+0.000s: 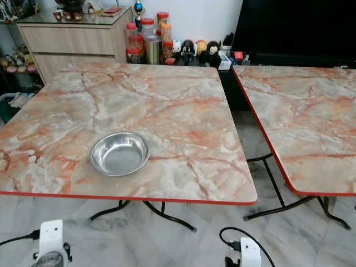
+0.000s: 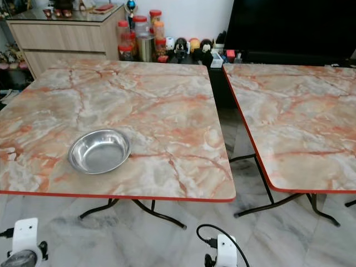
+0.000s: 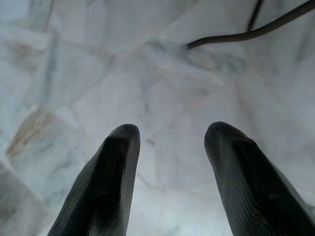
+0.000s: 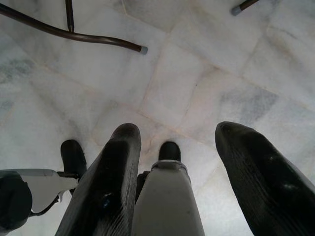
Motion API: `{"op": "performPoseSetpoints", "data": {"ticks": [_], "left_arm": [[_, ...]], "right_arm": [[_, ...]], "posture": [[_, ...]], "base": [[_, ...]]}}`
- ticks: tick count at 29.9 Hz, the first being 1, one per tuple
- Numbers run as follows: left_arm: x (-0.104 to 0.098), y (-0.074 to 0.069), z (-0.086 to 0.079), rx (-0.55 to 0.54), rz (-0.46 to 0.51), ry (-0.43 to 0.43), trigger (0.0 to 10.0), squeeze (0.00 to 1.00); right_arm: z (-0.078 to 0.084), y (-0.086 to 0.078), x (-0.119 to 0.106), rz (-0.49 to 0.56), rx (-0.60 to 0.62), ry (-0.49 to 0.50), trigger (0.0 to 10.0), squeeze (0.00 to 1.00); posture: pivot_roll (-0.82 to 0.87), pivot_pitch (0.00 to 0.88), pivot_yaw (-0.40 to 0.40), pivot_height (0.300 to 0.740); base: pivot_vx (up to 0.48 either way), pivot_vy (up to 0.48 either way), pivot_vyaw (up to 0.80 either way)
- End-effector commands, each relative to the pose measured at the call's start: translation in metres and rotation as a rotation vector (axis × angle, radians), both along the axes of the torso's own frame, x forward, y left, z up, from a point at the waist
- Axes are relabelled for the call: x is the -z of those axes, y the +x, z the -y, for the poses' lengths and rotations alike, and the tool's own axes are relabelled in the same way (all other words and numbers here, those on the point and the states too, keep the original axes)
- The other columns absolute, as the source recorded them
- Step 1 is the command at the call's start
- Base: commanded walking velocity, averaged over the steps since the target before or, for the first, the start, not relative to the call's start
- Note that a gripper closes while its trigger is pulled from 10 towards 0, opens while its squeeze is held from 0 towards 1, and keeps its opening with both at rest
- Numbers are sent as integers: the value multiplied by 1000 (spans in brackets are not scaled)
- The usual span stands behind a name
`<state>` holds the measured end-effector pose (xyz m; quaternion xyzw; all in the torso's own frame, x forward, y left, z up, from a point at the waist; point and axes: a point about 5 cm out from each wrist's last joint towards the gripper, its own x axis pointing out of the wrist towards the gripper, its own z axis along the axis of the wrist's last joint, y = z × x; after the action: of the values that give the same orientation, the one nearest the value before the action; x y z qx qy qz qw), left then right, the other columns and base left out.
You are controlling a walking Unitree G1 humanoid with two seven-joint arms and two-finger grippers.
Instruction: Setting the table
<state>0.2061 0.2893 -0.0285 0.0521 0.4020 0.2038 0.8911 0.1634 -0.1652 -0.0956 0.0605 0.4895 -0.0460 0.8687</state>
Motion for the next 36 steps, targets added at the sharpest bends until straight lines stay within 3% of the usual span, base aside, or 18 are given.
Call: {"op": "performPoseSetpoints", "data": {"ticks": [1, 3, 5, 6, 7, 9, 16, 24, 36], "left_arm": [[6, 1, 8, 56, -29, -5, 10000, 0], [8, 1, 9, 67, -32, -9, 10000, 0], [15, 6, 25, 120, -28, -60, 10000, 0], [15, 6, 25, 120, -28, -60, 10000, 0], [19, 9, 39, 149, -13, -119, 10000, 0], [21, 10, 46, 149, -5, -147, 10000, 0], [33, 1, 62, 165, -36, -182, 10000, 0], [47, -19, 68, 125, -80, -208, 10000, 0], [51, -30, 60, 123, -105, -182, 10000, 0]], "right_arm": [[2, 2, -1, 12, 18, -3, 10000, 0], [2, 2, -1, 12, 19, -3, 10000, 0], [2, 2, -1, 14, 20, -1, 10000, 0], [2, 2, -1, 14, 20, -1, 10000, 0], [2, 3, -1, 15, 22, 0, 10000, 0], [2, 3, -2, 15, 22, 1, 10000, 0], [2, 3, -1, 12, 21, -2, 10000, 0], [5, 0, -1, 7, 19, -14, 10000, 0], [5, -1, 0, 5, 31, -18, 10000, 0]], "posture": [[83, 0, -10, 740], [83, 0, -10, 740], [80, 0, -12, 740], [80, 0, -12, 740], [82, 0, -15, 740], [82, 0, -15, 740], [53, 0, -14, 740], [28, 0, -14, 740], [11, 0, -4, 740]], "base": [[0, 0, 0], [0, 0, 0], [0, 0, 0], [0, 0, 0], [0, 0, 0], [0, 0, 0], [0, 0, 0], [0, 0, 0], [0, -42, 0]]}}
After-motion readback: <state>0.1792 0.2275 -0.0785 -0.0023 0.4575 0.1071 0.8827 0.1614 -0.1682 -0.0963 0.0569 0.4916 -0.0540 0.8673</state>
